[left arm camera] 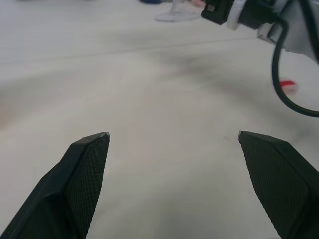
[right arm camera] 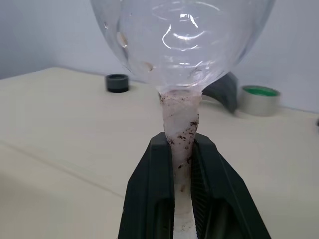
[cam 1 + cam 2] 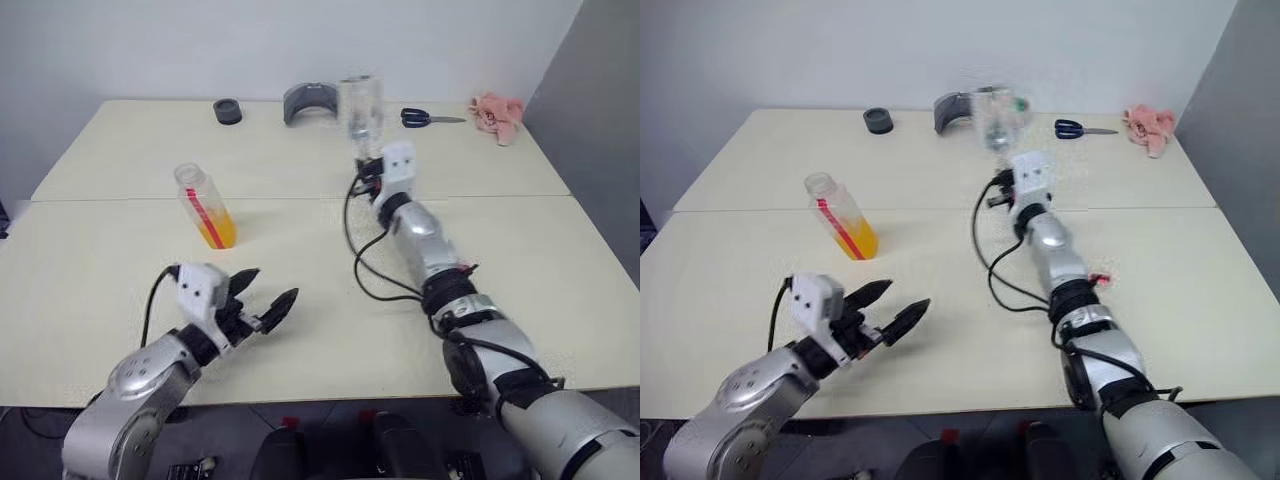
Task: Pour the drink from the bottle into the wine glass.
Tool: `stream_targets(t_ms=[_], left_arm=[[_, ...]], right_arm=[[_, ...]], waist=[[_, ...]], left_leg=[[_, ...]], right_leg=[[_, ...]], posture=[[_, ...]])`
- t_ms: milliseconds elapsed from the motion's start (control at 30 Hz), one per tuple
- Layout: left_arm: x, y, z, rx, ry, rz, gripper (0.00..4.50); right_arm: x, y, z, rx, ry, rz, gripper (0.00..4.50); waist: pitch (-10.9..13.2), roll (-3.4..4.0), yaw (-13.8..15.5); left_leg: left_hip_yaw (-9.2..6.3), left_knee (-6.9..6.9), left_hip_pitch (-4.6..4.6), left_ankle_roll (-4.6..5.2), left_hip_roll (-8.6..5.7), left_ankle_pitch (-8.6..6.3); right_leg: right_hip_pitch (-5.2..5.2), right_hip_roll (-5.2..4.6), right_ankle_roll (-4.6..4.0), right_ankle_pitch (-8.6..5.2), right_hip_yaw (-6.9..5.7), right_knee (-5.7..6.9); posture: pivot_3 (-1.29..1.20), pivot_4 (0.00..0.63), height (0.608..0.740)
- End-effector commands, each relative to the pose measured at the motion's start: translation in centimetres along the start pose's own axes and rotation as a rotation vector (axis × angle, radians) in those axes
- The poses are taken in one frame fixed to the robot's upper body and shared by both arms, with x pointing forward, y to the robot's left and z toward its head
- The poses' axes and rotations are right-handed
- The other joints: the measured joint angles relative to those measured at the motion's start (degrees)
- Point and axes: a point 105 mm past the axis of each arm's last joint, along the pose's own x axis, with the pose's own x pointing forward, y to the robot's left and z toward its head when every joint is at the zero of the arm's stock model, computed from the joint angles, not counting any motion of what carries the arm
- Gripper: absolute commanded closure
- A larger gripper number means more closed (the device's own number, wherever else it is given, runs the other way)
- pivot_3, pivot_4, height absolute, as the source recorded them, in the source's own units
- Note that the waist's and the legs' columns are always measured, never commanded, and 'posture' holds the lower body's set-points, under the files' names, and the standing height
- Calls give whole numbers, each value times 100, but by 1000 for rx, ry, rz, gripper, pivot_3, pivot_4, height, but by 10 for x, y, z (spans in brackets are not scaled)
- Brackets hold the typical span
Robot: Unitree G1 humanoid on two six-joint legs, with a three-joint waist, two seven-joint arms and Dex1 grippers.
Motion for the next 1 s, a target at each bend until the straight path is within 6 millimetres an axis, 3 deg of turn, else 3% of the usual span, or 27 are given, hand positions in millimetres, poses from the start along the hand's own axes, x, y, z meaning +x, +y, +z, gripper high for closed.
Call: stream_targets(t_ms=[33, 167, 267, 433, 567, 767, 867, 1000], left_arm=[[-17, -5, 21, 84, -108, 77, 0], [-31, -6, 18, 85, -117, 154, 0], [-33, -13, 19, 72, -126, 167, 0], [-30, -17, 20, 60, -132, 164, 0], [-29, -14, 20, 53, -132, 180, 0], [-33, -21, 16, 32, -115, 166, 0], [-34, -22, 16, 35, -113, 162, 0], [-31, -18, 20, 46, -126, 168, 0]], right_arm=[[-1, 28, -1, -26, -56, 72, 4344], [-6, 48, -17, 18, -33, 114, 4344], [-10, 52, -35, 47, 39, 102, 4344], [-23, 45, -72, 43, 215, 89, 4344], [-32, 37, -83, 9, 257, 94, 4344], [-70, 21, -107, -84, 341, 165, 4344], [-75, 23, -105, -76, 349, 175, 4344], [-59, 29, -89, -63, 307, 169, 4344]], waist=[[1, -1, 14], [0, -2, 23], [0, -2, 18], [-11, -2, 11], [-16, -4, 11], [-88, -1, 44], [-113, 7, 49], [-114, 7, 41]], left_leg=[[-2, -1, -1, 0, 0, 0], [-5, -3, -1, 0, -1, 0], [-4, -3, 1, 1, -3, 0], [-5, -4, 11, 1, 2, 0], [-12, -4, 43, 2, 1, -1], [-32, -4, 64, 4, -11, -2], [-30, -6, 73, 4, -13, -2], [-24, -12, 111, 4, -6, -2]], right_leg=[[0, -1, 0, 0, -2, 0], [2, -3, -2, 1, -6, -6], [4, -3, -2, 1, -5, -6], [10, 4, -4, 0, -6, -4], [49, 8, -6, -1, -11, -12], [86, 13, -10, -7, -15, -19], [91, 13, -10, -10, -10, -19], [115, 24, -13, -13, -9, -16]], posture=[[0, 150, 740], [0, 150, 740], [0, 150, 740], [0, 150, 740], [0, 150, 740], [0, 150, 740], [0, 150, 740], [0, 150, 740]])
